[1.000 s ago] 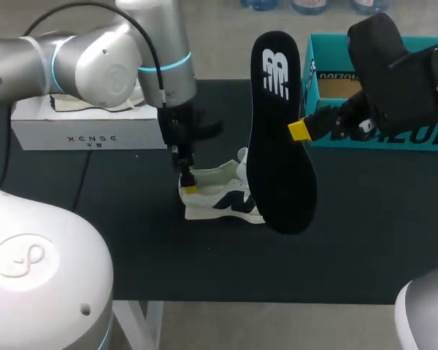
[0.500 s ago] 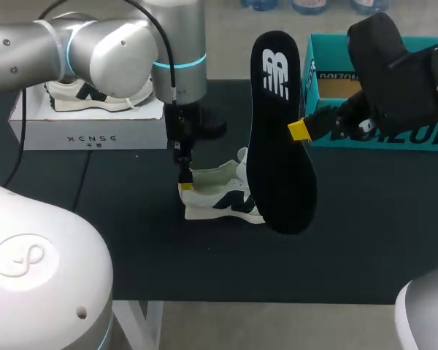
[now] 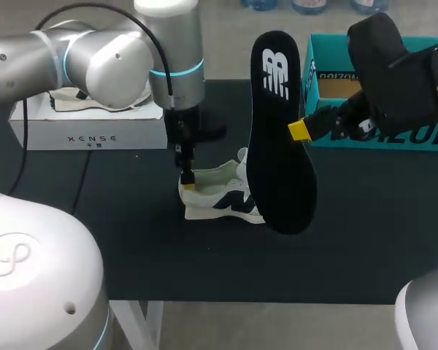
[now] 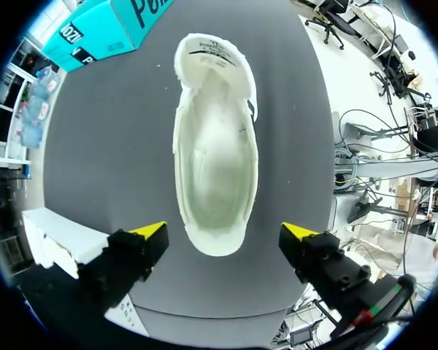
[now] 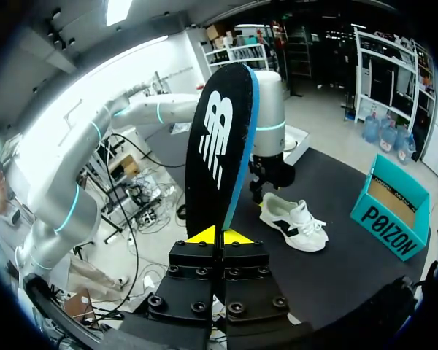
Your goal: Take the shoe out of the shoebox, open the shoe tongue, remove and reinsert the insole, then place the shoe into the shoebox
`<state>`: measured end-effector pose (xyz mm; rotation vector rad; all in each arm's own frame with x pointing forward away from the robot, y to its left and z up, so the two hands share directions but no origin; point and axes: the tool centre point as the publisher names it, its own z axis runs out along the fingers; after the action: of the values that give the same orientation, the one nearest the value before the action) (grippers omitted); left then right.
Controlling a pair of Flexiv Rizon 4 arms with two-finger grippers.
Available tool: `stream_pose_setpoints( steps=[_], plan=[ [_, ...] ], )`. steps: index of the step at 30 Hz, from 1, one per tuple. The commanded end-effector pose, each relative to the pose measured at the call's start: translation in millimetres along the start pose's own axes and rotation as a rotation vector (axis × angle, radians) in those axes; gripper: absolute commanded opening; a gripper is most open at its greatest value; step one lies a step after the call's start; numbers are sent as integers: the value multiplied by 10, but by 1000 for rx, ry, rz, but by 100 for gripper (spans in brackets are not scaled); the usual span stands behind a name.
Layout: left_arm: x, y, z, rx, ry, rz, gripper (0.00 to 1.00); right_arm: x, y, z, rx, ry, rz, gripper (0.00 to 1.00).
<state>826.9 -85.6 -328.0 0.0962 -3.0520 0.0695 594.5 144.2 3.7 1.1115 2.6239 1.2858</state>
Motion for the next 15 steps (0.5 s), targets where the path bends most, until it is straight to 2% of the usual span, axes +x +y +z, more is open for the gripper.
stream_pose_setpoints(
  steps=[1,15],
  plan=[
    [1,9,4,1,-1,1,100,2,47,24,8,0,1,0],
    [-20,-30,-25,3,-15,-9,100,2,47,24,8,0,1,0]
  ],
)
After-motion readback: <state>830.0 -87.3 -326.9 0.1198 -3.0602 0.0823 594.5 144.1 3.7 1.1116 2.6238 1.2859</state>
